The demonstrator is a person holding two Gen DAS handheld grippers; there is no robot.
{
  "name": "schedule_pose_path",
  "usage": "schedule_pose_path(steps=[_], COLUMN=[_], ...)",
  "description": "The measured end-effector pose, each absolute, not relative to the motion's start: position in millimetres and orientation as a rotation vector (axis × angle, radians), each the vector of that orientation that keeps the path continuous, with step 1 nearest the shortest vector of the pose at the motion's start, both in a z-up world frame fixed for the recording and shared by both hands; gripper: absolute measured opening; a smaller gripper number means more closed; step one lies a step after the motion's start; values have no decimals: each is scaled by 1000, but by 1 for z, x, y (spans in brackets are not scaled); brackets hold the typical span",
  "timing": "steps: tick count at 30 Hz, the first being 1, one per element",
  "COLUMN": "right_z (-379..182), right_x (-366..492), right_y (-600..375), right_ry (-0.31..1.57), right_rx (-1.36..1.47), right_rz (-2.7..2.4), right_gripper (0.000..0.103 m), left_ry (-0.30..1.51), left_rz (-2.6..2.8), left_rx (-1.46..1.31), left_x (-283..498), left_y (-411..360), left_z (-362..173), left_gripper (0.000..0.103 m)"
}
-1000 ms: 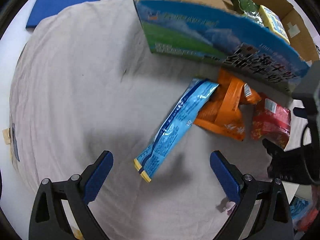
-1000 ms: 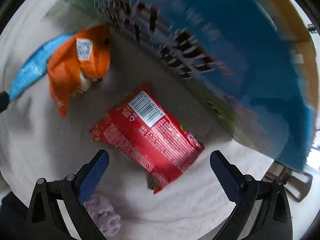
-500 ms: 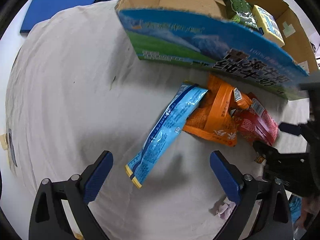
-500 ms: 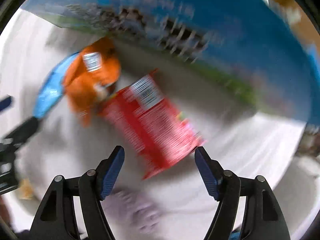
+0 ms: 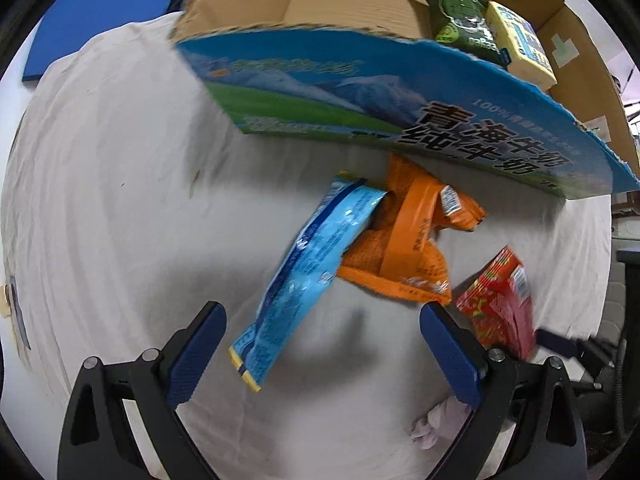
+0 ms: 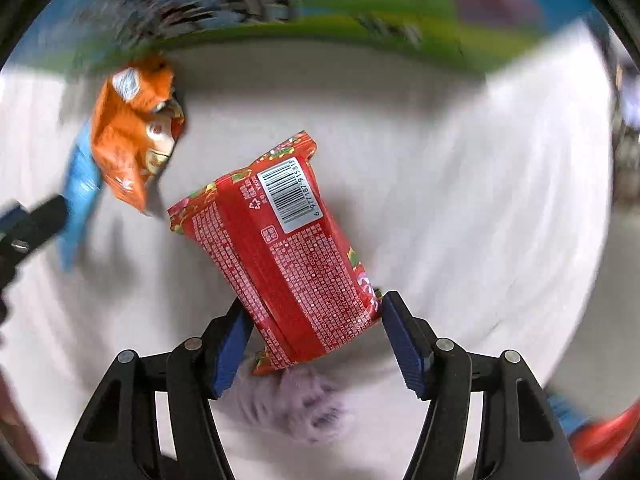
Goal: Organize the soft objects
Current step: 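Grasp the orange snack bag with the left tool while the right tool grasps the red snack bag, then lower both bags into the cardboard box and open both tools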
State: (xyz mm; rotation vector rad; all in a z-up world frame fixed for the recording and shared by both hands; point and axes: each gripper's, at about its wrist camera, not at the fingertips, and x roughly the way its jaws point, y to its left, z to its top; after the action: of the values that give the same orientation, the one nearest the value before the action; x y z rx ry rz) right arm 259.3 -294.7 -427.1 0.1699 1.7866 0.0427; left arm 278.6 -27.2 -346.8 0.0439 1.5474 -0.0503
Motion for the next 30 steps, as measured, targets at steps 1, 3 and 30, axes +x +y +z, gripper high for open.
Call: schedule_pose_path(steps=[1,3,30], right_z=[-427,-419,-414], right_x=[256,261,271], right_y=[-302,-318,-352], right_ry=[1782,1739,1800], right_rx=[196,192,147], right_rz=[51,82,-46], right_gripper=[69,73,58], left_ry=[1550,1553,1658], left_rz=[-55,-79,-174], left_rx=[49,54,157], left_x=[282,289,314], left_y=[-31,-38,-111], left_z=[-347,-349,-394], left_gripper=[99,99,41])
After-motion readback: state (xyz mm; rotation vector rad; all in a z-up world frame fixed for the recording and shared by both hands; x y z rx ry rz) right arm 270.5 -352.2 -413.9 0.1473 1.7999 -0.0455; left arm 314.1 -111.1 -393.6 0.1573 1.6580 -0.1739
